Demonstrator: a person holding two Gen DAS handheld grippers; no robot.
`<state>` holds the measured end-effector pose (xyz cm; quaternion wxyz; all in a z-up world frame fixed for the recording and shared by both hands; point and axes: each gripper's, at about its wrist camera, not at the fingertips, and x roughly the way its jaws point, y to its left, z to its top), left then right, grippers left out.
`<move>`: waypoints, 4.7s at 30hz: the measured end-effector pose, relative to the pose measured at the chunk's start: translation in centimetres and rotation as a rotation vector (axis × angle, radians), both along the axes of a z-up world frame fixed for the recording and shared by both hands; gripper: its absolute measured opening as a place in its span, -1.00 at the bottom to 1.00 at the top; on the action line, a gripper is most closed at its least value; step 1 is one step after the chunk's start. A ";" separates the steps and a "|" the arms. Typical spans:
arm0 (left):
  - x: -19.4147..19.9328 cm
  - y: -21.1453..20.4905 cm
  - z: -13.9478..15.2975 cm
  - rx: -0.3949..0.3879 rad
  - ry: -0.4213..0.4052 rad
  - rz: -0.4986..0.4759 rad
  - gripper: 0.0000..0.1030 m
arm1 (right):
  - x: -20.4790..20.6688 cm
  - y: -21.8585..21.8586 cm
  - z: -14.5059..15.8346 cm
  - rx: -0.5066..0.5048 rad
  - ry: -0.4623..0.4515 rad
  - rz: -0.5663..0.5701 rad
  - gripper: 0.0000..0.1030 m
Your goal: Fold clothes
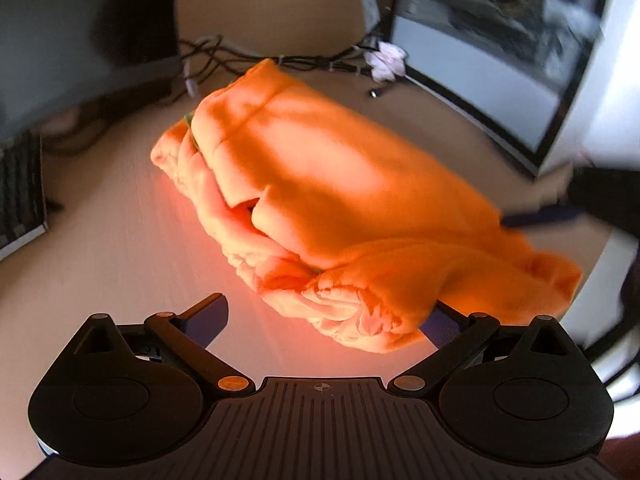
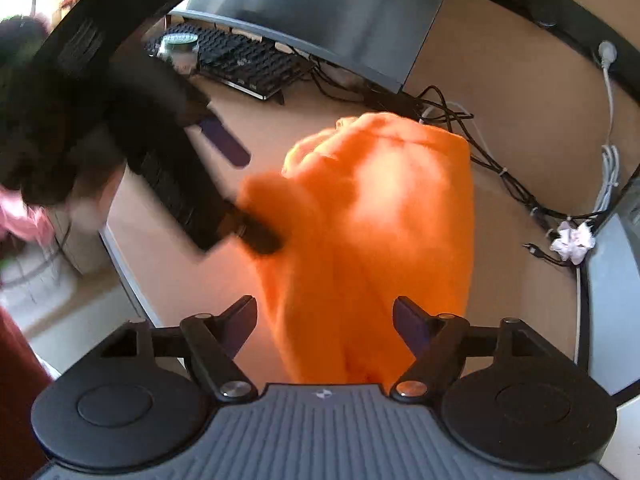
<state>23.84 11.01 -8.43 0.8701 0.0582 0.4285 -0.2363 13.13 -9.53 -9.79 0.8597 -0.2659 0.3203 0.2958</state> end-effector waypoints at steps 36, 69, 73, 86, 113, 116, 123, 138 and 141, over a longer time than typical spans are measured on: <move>-6.0 -0.7 1.4 0.191 -0.368 -0.326 1.00 | 4.1 0.5 1.3 -0.020 0.117 -0.011 -0.68; 4.8 2.0 -3.5 -0.530 0.347 -0.091 0.33 | 2.1 -10.7 10.9 0.440 0.152 -0.221 0.50; 5.1 2.2 -4.1 -0.563 0.404 -0.076 0.30 | 3.9 -8.5 8.1 0.406 0.099 -0.249 0.50; -1.5 5.4 1.8 -0.478 0.187 -0.042 0.64 | 12.1 -5.4 -1.0 0.282 0.169 -0.463 0.63; 4.4 3.8 -3.5 -0.638 0.401 0.011 0.58 | 1.5 1.5 -1.7 -0.358 -0.182 0.327 0.60; 1.9 3.0 -0.5 -0.480 0.218 -0.094 0.83 | 4.9 1.5 0.0 -0.207 0.053 0.197 0.42; -4.0 -0.9 2.2 -0.019 -0.202 -0.348 0.87 | 9.8 0.3 1.6 0.021 0.320 0.063 0.39; -2.6 -9.1 -3.3 0.276 -0.221 -0.506 0.66 | 7.7 -2.7 4.7 -0.038 0.184 0.038 0.26; 1.8 -7.2 -2.4 -0.002 0.007 -0.288 0.61 | 7.5 -6.5 6.7 0.253 0.272 -0.162 0.64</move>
